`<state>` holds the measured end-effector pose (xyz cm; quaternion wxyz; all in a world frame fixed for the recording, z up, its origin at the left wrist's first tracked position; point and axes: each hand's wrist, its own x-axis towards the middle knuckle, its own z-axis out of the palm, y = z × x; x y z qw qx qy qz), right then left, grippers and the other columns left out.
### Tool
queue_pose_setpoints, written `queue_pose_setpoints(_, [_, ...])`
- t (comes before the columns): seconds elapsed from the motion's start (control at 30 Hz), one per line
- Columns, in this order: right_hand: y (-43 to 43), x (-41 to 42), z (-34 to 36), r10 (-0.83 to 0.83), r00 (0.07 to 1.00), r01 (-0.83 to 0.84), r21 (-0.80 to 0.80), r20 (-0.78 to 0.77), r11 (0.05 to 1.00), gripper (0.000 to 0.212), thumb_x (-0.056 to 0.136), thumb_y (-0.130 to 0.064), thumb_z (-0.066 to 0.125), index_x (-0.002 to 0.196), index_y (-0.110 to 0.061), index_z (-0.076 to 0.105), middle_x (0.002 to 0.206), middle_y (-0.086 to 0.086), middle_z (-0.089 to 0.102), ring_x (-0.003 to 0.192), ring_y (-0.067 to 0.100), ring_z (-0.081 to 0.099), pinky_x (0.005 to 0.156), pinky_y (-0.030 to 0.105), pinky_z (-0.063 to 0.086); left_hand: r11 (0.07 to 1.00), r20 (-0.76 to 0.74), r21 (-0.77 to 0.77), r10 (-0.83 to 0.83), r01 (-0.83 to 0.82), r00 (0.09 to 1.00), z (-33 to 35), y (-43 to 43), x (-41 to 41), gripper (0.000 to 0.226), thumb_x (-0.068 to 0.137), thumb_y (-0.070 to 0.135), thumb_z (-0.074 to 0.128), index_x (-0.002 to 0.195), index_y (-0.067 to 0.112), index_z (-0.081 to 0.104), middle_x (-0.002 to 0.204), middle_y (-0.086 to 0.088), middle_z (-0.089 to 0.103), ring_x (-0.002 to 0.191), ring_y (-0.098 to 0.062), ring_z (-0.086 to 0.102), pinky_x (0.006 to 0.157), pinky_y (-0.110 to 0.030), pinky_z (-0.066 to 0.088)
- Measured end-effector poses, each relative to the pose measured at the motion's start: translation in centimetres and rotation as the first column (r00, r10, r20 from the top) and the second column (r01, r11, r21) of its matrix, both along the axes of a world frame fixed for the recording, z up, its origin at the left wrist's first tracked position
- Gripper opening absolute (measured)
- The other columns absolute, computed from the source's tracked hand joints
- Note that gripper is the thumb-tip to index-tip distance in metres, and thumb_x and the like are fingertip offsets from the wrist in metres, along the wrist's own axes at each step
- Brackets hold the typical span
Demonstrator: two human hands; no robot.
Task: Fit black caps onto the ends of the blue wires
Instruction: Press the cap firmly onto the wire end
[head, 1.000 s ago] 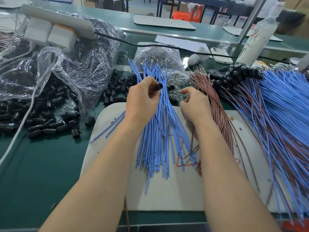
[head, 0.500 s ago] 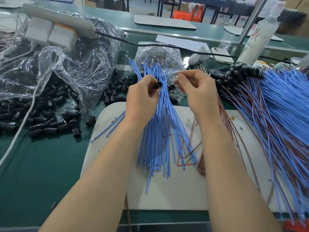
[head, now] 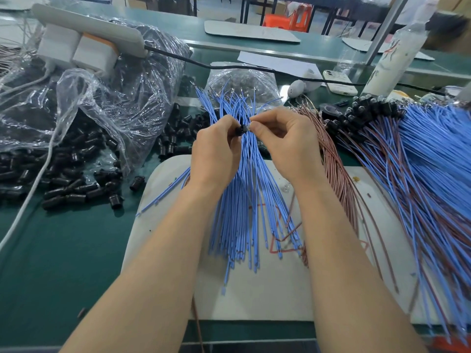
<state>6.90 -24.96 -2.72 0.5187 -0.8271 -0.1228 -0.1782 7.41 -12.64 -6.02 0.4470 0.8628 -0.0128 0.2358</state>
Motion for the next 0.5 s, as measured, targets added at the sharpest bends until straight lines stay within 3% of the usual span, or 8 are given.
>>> queue_pose_setpoints(0.2, [0.0, 0.0, -0.1, -0.057, 0.997, 0.065, -0.135, 0.055, 0.989, 0.009, 0.086, -0.012, 0.067, 0.092, -0.012, 0.073, 0.077, -0.009, 0.067, 0.075, 0.003, 0.064, 0.079, 0.019, 0.052, 0.998, -0.037, 0.023, -0.056, 0.057, 0.998, -0.2, 0.0, 0.0, 0.016, 0.086, 0.007, 0.055, 0.097, 0.012, 0.066, 0.089, -0.002, 0.071, 0.084, -0.022, 0.065, 0.081, -0.039, 0.052])
queue_pose_setpoints(0.3, [-0.4, 0.3, -0.2, -0.076, 0.997, 0.078, -0.11, 0.022, 0.991, 0.009, 0.086, -0.011, 0.068, 0.092, -0.012, 0.073, 0.08, -0.005, 0.069, 0.078, 0.007, 0.066, 0.082, 0.025, 0.053, 0.984, -0.017, 0.006, -0.176, 0.176, 0.984, 0.1, 0.2, -0.2, 0.019, 0.086, 0.009, 0.06, 0.103, 0.014, 0.067, 0.091, 0.002, 0.069, 0.084, -0.012, 0.063, 0.082, -0.025, 0.05])
queue_pose_setpoints(0.4, [-1.0, 0.6, -0.4, -0.058, 0.998, 0.055, -0.069, -0.041, 0.996, 0.008, 0.086, -0.01, 0.068, 0.092, -0.012, 0.073, 0.08, -0.003, 0.069, 0.08, 0.01, 0.068, 0.085, 0.029, 0.054, 0.978, 0.0, 0.016, -0.21, 0.21, 0.978, 0.4, 0.3, -0.3, 0.017, 0.087, 0.01, 0.064, 0.103, 0.014, 0.069, 0.09, 0.001, 0.07, 0.082, -0.012, 0.062, 0.076, -0.016, 0.047])
queue_pose_setpoints(0.5, [-1.4, 0.9, -0.7, -0.024, 0.996, 0.02, -0.041, -0.088, 0.999, 0.008, 0.085, -0.009, 0.069, 0.092, -0.012, 0.073, 0.083, 0.0, 0.071, 0.082, 0.012, 0.069, 0.084, 0.032, 0.055, 0.977, 0.009, 0.059, -0.208, 0.207, 0.978, 0.4, 0.3, -0.4, 0.017, 0.087, 0.011, 0.064, 0.103, 0.012, 0.071, 0.09, -0.004, 0.071, 0.081, -0.018, 0.063, 0.078, -0.028, 0.048])
